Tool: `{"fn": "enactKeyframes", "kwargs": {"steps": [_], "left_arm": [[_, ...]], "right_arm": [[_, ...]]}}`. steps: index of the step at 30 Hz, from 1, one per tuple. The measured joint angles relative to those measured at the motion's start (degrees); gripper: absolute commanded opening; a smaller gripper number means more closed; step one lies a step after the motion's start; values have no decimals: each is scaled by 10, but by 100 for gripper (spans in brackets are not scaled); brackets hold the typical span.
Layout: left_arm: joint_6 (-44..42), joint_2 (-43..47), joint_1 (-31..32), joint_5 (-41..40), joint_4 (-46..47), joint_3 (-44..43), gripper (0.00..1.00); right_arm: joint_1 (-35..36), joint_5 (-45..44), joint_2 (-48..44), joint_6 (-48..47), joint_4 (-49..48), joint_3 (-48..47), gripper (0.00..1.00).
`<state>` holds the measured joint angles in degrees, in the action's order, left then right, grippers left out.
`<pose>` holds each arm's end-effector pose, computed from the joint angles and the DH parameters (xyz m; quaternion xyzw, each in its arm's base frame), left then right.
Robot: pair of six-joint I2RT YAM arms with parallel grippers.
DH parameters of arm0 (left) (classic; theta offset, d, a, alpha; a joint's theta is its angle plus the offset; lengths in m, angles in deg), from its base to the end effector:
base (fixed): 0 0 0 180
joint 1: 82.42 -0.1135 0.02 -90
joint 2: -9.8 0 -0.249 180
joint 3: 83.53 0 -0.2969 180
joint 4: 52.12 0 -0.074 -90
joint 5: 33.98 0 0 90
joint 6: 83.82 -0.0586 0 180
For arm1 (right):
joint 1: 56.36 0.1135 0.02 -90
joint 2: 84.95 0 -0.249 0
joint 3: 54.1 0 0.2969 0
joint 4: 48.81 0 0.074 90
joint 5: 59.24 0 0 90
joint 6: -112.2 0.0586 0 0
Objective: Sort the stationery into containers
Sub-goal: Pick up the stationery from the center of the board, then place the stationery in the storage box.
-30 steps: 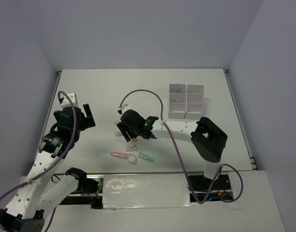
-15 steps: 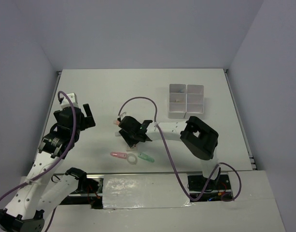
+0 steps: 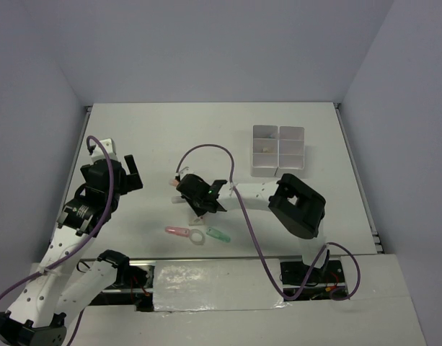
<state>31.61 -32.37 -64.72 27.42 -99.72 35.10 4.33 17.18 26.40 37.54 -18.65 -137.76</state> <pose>0.2240 -0.0420 0.3186 -0.1823 0.8219 0.0149 0.5394 0.2290 0.3798 0.0966 -0.3376 0.8930 0.0798 0.2866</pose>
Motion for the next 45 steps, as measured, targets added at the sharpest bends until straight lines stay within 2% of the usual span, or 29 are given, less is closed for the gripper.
{"fn": "enactKeyframes", "kwargs": {"steps": [4, 8, 10, 14, 18, 23, 34, 38, 40, 44, 45], "left_arm": [[0, 0, 0, 1, 0, 0, 99], [0, 0, 0, 4, 1, 0, 99], [-1, 0, 0, 5, 2, 0, 99], [-2, 2, 0, 7, 3, 0, 99], [-2, 4, 0, 12, 5, 2, 99], [-9, 4, 0, 16, 5, 2, 99], [-14, 4, 0, 19, 6, 2, 99], [-14, 4, 0, 19, 7, 2, 99], [-15, 4, 0, 20, 8, 2, 99], [-15, 4, 0, 24, 9, 2, 99], [-15, 4, 0, 25, 9, 2, 99]], "right_arm": [[-6, -18, -22, -7, 5, 2, 18], [-32, -33, -91, -17, 8, 7, 18], [-71, -32, -134, -18, 6, 14, 19], [-197, -40, -191, -24, -1, 20, 20], [-302, -60, -196, -38, 8, 18, 21], [-372, -61, -182, -55, 26, 2, 22], [-394, -50, -160, -76, 23, -1, 29], [-398, -48, -150, -80, 21, -2, 42], [-400, -46, -147, -83, 21, -4, 44], [-403, -46, -146, -88, 17, -4, 60], [-403, -45, -146, -88, 17, -4, 60]]}}
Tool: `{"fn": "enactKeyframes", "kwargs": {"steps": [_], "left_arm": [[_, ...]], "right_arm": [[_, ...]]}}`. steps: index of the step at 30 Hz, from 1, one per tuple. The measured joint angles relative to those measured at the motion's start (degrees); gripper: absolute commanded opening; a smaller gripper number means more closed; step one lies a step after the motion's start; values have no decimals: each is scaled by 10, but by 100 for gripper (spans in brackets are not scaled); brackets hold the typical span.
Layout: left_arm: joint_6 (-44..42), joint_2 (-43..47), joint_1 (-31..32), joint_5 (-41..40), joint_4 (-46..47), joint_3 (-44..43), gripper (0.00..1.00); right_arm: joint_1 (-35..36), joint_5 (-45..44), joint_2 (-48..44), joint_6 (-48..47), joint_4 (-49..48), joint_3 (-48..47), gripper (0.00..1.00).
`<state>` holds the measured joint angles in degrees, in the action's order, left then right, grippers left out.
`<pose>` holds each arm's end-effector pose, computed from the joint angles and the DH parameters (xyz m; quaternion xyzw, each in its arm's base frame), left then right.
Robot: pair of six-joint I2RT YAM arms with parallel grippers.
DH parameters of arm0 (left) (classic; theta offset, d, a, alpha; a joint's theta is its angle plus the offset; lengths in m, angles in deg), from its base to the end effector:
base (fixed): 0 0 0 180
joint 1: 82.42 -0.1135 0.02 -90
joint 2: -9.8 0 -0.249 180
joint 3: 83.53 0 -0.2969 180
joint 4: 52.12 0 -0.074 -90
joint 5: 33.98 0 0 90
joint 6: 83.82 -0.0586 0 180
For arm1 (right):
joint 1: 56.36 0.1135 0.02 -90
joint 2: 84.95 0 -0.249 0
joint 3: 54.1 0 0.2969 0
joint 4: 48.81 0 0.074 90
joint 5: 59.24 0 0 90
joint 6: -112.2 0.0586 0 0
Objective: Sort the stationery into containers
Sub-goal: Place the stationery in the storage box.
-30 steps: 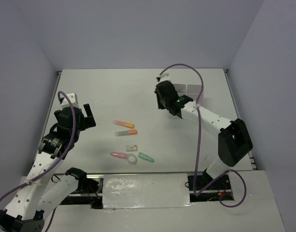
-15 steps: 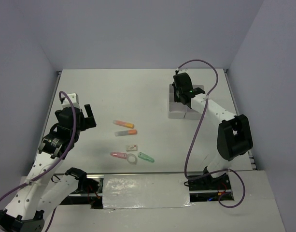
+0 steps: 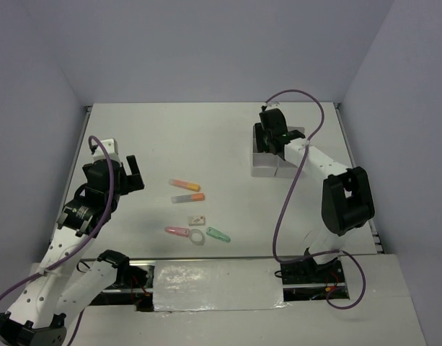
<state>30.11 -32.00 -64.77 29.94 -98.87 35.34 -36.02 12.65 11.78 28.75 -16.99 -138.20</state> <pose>0.2241 -0.0443 0.3194 -0.1626 0.8248 0.0007 0.5415 0.4109 0.1329 0.2050 -0.0488 0.9113 -0.0522 0.4056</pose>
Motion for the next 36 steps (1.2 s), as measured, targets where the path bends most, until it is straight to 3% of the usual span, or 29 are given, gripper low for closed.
{"fn": "enactKeyframes", "kwargs": {"steps": [6, 9, 10, 16, 21, 29, 36], "left_arm": [[0, 0, 0, 4, 0, 0, 99], [0, 0, 0, 4, 0, 0, 99], [0, 0, 0, 3, 0, 0, 99], [5, -1, -3, -26, -3, 0, 99], [8, 0, -7, -50, -10, 0, 99], [16, 5, -7, -56, -10, 0, 99], [16, 11, -8, -52, -9, 0, 99]], "right_arm": [[0, 12, -2, -2, 0, 0, 65], [7, 28, -19, -2, -5, 5, 85], [13, 34, -29, -2, -7, 8, 99], [123, 77, -67, -33, -39, 1, 100], [210, 122, -4, -71, -39, -54, 99], [292, 214, 49, -108, -16, -61, 92], [332, 237, 89, -136, -29, -75, 85]]}}
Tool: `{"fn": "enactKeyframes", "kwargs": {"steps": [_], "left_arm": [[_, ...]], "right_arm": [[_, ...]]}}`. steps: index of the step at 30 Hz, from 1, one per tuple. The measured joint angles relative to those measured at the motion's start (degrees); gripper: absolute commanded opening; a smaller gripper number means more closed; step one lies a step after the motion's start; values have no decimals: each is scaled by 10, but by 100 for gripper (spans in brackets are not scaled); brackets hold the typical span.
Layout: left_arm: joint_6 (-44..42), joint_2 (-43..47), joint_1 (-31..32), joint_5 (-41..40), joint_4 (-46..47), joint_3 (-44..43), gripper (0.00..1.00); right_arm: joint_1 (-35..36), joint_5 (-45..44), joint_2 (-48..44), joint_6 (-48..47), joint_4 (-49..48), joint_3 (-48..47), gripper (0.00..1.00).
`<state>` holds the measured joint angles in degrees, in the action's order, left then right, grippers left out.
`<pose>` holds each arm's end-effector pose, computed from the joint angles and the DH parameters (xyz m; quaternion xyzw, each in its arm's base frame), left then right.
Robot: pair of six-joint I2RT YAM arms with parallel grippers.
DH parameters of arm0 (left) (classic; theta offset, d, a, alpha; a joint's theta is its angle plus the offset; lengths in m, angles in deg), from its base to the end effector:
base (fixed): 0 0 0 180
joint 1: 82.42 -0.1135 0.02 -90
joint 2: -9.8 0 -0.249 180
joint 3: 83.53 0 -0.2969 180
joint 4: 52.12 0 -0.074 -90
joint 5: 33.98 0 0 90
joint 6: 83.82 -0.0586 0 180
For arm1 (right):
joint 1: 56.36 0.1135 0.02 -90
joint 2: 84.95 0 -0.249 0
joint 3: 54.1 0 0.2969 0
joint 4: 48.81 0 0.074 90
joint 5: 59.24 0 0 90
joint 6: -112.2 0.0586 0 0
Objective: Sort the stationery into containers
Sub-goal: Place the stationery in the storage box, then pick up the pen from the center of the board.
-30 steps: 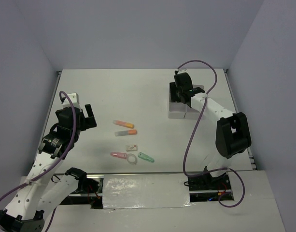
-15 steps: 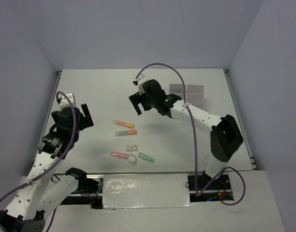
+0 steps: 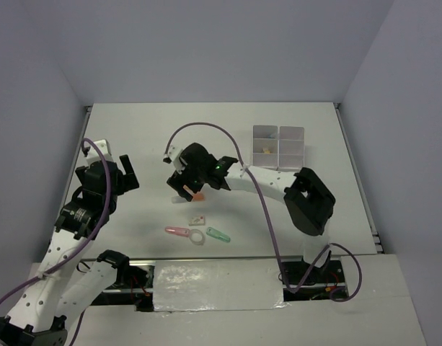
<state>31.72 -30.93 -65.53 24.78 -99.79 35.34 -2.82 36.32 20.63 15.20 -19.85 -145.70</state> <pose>0.2192 -0.0348 0.3226 -0.2018 0.8094 0.0329 0.5505 0.2758 0.3829 0.1915 -0.4783 0.7812 0.1984 0.3488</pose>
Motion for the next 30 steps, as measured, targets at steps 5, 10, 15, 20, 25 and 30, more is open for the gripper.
{"fn": "enactKeyframes", "kwargs": {"steps": [5, 10, 15, 20, 25, 30], "left_arm": [[0, 2, 0, 4, 0, 0, 99], [0, 4, 0, 9, 0, 0, 99], [-1, 5, 0, 13, 0, 0, 99], [-1, 5, 0, 16, 0, 0, 99], [-1, 5, 0, 18, 0, 0, 99], [-1, 5, 0, 19, 1, 0, 99]], "right_arm": [[1, -24, 95, -35, 8, -66, 77], [1, -45, 158, -64, 30, -124, 69], [1, -56, 186, -77, 42, -150, 64], [-1, -57, 209, -79, 45, -155, 55], [-6, -53, 217, -78, 44, -161, 35], [-15, -46, 218, -77, 43, -161, 0]]}}
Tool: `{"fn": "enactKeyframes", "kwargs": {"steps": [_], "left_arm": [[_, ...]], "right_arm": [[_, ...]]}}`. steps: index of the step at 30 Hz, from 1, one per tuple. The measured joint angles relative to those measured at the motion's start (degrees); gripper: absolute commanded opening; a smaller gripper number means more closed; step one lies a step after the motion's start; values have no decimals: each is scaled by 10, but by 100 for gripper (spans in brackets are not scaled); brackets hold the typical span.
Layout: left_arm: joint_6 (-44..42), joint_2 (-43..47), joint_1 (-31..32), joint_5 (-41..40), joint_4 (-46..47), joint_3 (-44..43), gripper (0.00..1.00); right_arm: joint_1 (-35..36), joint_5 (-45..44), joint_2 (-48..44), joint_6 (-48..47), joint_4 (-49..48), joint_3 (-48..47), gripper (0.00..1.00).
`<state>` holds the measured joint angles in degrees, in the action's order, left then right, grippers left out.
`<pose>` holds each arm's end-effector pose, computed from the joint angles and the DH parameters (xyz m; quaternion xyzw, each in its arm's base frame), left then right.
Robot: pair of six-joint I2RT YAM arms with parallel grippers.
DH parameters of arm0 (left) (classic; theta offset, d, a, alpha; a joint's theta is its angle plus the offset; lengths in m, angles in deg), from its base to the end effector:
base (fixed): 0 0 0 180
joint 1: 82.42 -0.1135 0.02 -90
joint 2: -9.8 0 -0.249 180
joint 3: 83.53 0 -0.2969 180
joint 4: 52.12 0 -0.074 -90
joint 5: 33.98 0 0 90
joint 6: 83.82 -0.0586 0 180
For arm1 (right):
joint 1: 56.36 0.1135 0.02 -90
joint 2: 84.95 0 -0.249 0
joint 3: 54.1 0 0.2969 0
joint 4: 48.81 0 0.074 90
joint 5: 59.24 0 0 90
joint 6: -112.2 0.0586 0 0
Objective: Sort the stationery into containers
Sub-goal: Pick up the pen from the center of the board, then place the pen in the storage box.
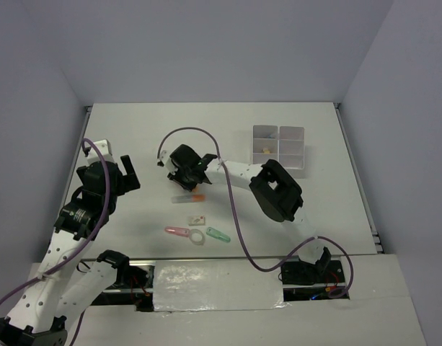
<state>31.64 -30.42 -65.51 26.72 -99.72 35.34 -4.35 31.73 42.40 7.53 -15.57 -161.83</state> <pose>0.2179 -0.0363 0.3241 -0.1938 0.8114 0.0172 0.5512 0.3259 0.4189 0.1061 -0.5232 0.7904 0.1095 0.2991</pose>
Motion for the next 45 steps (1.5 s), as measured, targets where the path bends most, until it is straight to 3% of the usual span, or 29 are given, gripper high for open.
{"fn": "enactKeyframes", "kwargs": {"steps": [9, 18, 26, 31, 37, 45], "left_arm": [[0, 0, 0, 5, 1, 0, 99], [-3, 0, 0, 48, 13, 0, 99], [-16, 5, 0, 89, 23, 0, 99], [-16, 7, 0, 124, 34, 0, 99], [26, 10, -2, 271, 97, 4, 99], [201, -42, -2, 501, 348, 77, 99]], "right_arm": [[-8, -32, -35, -5, -14, 44, 0], [-20, -56, -206, 6, -19, 131, 0], [-158, 11, -434, 33, -93, 331, 0], [-202, 80, -505, 28, -105, 354, 2], [-183, 197, -545, -7, -99, 362, 1], [-88, 236, -560, 6, -132, 396, 1]]}}
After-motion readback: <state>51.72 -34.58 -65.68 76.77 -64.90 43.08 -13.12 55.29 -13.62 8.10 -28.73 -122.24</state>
